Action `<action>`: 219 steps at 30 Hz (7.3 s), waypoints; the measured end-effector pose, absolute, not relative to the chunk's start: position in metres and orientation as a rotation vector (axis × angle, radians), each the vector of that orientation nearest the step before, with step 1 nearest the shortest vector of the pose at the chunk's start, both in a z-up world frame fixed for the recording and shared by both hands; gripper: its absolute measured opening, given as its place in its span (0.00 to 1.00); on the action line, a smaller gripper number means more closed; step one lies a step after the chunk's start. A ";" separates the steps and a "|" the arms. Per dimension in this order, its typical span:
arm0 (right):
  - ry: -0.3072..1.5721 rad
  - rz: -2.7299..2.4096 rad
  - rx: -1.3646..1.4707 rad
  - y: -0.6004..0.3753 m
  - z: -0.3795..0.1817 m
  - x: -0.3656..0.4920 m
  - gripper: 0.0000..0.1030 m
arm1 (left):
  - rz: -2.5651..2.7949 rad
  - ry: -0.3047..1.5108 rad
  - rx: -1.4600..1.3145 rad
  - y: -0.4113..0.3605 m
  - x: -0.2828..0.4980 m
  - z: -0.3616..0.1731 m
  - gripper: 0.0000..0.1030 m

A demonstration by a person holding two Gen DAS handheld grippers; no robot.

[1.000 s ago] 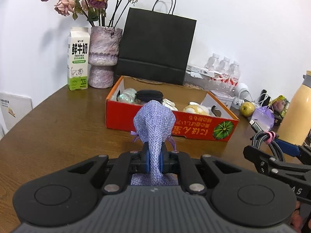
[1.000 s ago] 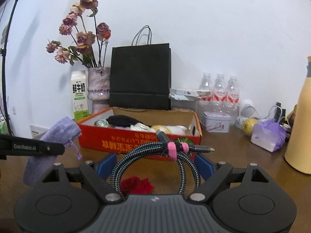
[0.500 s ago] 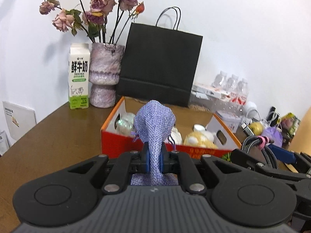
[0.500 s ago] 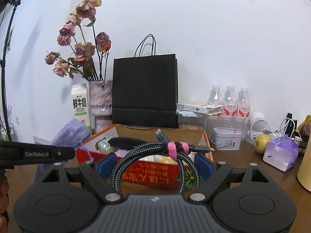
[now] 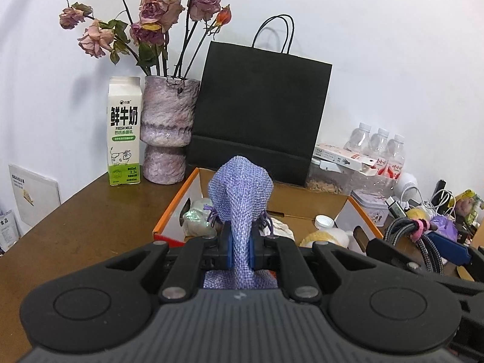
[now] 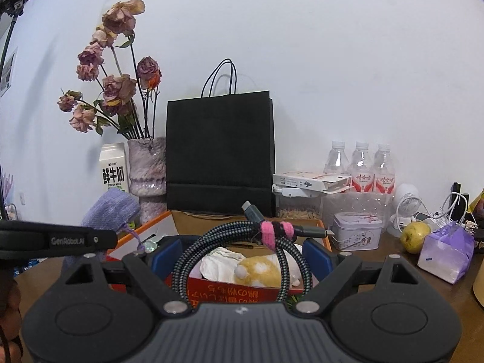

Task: Organize objects
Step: 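Carry the lavender bag and black cable over the red box with both tools, then lower the bag and cable into the box and open both tools, then withdraw both tools and move toward the red rose and cream block, then grasp the small cream block with the left tool, then grasp the red rose with the right tool while left tool holds the cream block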

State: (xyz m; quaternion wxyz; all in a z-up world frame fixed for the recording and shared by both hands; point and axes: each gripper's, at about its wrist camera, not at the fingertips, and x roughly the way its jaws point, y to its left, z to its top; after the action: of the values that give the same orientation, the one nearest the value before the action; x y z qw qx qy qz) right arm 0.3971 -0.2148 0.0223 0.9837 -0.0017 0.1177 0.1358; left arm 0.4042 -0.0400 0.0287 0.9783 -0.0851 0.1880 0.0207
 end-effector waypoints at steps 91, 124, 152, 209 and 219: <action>0.341 0.242 -0.064 -0.194 -0.006 0.543 1.00 | 0.080 0.289 -0.127 -0.025 0.522 0.006 1.00; 0.361 0.238 -0.110 -0.224 -0.016 0.391 1.00 | 0.046 0.364 -0.088 -0.028 0.375 -0.022 1.00; 0.463 0.209 -0.052 -0.281 -0.045 0.302 1.00 | -0.094 0.579 -0.019 -0.078 0.305 -0.062 1.00; 0.517 0.216 -0.055 -0.271 -0.051 0.314 1.00 | -0.044 0.541 -0.032 -0.031 0.328 -0.045 0.30; 0.555 0.256 -0.092 -0.238 -0.054 0.322 1.00 | 0.006 0.515 -0.048 0.007 0.328 -0.041 0.30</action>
State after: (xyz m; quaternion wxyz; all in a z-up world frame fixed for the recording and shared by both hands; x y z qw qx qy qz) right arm 0.3216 -0.2377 -0.0542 0.9526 -0.0454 0.2733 0.1261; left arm 0.3281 0.0069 -0.0409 0.9667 -0.0240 0.2549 0.0029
